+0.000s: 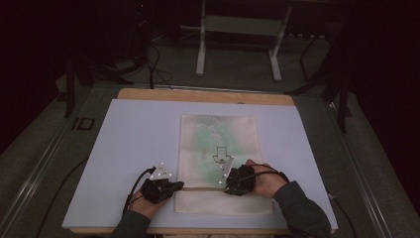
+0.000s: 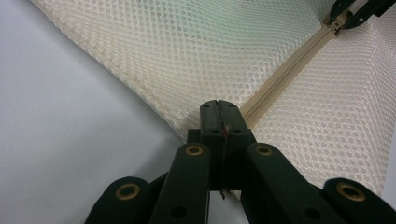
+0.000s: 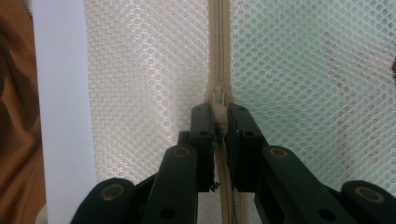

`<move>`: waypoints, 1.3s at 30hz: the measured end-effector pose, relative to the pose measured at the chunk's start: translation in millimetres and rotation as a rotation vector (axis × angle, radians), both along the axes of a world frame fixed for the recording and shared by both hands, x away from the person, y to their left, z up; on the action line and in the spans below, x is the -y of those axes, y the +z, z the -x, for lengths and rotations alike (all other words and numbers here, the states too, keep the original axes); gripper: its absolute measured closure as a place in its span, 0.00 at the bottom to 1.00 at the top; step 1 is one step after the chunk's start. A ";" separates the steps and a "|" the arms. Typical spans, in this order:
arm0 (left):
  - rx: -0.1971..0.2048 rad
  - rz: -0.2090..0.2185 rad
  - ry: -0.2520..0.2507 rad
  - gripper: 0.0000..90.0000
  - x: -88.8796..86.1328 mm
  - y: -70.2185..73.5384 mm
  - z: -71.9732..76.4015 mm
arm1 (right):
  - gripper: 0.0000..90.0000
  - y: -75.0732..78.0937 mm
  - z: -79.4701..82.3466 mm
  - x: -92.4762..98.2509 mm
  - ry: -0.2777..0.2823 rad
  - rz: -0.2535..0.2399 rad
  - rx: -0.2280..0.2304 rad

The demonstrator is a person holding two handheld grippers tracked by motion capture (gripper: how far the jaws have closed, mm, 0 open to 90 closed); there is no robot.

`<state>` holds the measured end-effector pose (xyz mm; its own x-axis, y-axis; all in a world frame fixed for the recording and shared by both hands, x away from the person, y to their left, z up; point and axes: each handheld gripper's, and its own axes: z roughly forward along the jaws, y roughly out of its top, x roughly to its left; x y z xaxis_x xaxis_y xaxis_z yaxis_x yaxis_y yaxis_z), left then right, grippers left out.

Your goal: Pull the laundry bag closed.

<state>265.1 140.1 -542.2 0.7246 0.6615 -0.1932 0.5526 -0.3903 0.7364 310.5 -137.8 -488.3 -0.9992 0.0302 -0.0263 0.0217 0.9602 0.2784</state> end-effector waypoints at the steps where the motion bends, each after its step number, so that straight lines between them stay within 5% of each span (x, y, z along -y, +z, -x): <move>1: 0.000 0.000 0.000 0.99 0.0 0.0 0.0 | 0.91 0.0 0.0 0.1 -0.002 0.000 -0.001; 39: -0.005 0.004 0.000 0.99 -0.3 0.0 -0.5 | 0.91 1.5 -0.6 27.2 -0.049 0.001 -0.006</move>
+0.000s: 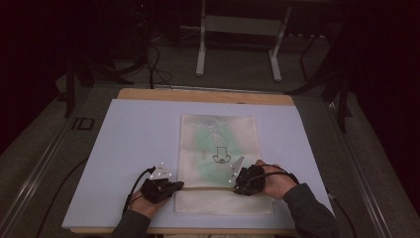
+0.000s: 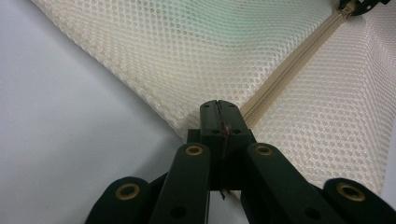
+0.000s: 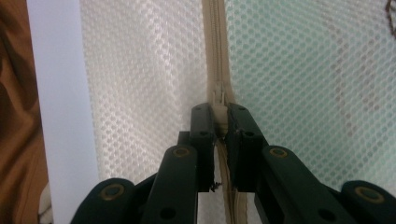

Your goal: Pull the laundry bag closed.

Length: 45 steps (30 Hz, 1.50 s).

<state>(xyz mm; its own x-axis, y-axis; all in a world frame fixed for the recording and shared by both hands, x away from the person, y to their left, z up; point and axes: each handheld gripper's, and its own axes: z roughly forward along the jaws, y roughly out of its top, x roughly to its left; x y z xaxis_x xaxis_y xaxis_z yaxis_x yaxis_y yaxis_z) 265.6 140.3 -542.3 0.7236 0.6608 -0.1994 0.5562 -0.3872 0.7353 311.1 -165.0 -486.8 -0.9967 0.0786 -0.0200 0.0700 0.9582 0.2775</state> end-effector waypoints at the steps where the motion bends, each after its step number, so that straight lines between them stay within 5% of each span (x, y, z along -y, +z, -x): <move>1: 0.000 0.000 -0.001 0.99 0.0 0.0 0.0 | 0.91 0.3 0.0 0.6 0.001 -0.006 -0.002; 18: -0.001 0.000 0.000 0.99 0.0 0.0 0.0 | 0.91 1.6 -1.2 11.7 -0.016 -0.001 -0.004; 45: 0.000 -0.001 0.000 0.99 0.1 0.0 0.1 | 0.91 -3.5 -4.1 75.0 -0.134 0.007 -0.017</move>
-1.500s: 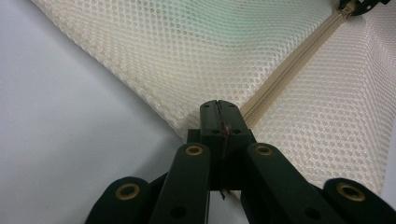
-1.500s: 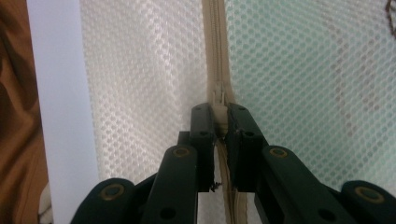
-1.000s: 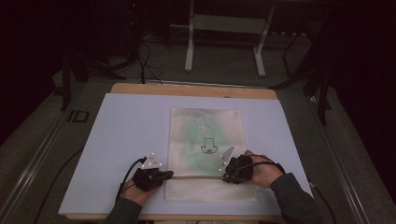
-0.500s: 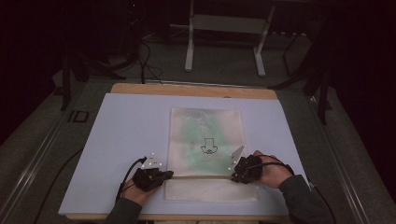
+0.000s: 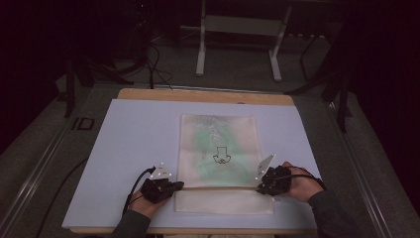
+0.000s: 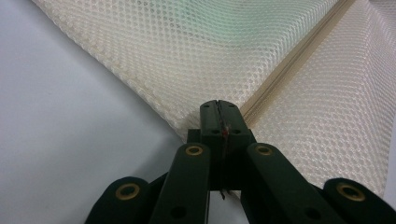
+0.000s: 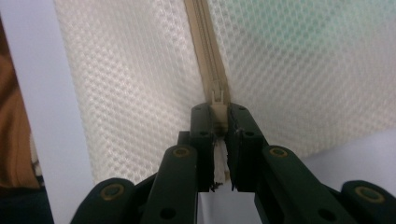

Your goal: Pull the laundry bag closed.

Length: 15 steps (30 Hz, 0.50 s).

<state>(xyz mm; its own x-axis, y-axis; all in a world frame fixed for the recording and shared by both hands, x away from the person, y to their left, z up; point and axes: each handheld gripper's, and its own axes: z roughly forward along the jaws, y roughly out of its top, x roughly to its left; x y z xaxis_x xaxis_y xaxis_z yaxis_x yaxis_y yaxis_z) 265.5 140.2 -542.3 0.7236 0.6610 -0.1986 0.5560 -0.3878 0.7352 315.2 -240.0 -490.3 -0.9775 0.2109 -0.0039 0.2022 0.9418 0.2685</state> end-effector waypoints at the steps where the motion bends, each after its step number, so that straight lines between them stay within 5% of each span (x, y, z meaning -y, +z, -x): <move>1: 0.000 0.000 0.000 0.99 0.0 0.0 0.0 | 0.91 -0.4 0.1 1.6 -0.004 0.003 -0.001; 15: 0.000 0.001 0.001 0.99 0.3 -0.1 0.2 | 0.91 0.7 4.0 25.6 -0.045 -0.042 0.002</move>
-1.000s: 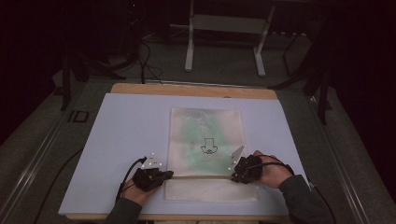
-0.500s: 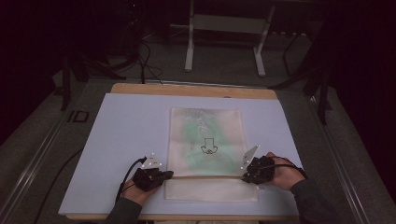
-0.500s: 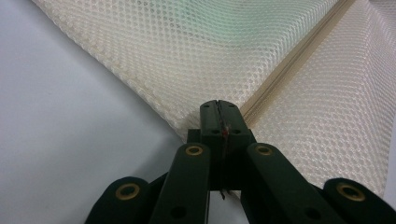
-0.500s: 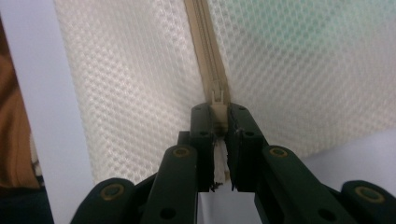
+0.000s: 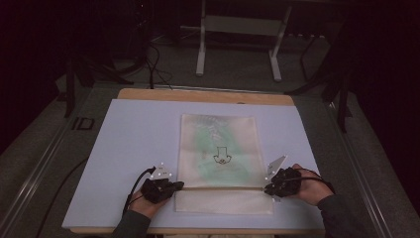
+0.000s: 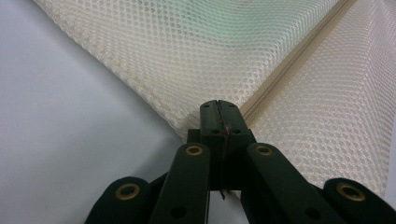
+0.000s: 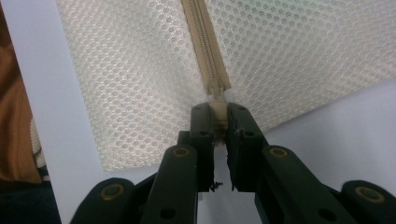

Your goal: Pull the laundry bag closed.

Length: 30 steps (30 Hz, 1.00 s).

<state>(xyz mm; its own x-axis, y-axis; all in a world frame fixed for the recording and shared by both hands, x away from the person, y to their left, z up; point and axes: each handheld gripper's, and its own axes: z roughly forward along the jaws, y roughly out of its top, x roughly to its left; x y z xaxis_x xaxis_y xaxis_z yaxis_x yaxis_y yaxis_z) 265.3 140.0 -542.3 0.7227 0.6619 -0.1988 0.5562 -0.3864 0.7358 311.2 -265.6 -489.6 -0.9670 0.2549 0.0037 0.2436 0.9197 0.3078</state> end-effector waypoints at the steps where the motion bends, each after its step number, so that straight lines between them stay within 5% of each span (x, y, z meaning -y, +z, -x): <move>1: 0.000 -0.001 0.000 0.99 0.0 0.0 0.0 | 0.91 -0.5 0.1 0.2 -0.001 -0.001 0.000; 11: 0.004 -0.007 0.004 0.99 0.6 0.3 0.7 | 0.87 -0.4 2.6 2.4 -0.018 0.029 0.023; 30: 0.015 -0.015 0.005 0.99 1.7 0.6 1.6 | 0.85 1.5 11.5 45.3 -0.153 -0.081 0.064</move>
<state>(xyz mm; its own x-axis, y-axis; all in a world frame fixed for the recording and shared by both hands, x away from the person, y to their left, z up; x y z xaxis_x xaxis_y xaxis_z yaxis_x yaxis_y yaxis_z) 263.8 138.3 -541.7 0.7222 0.6684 -0.1780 0.5473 -0.3948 0.7380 299.7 -310.9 -488.1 -0.9160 0.4002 -0.0299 0.3561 0.8449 0.3991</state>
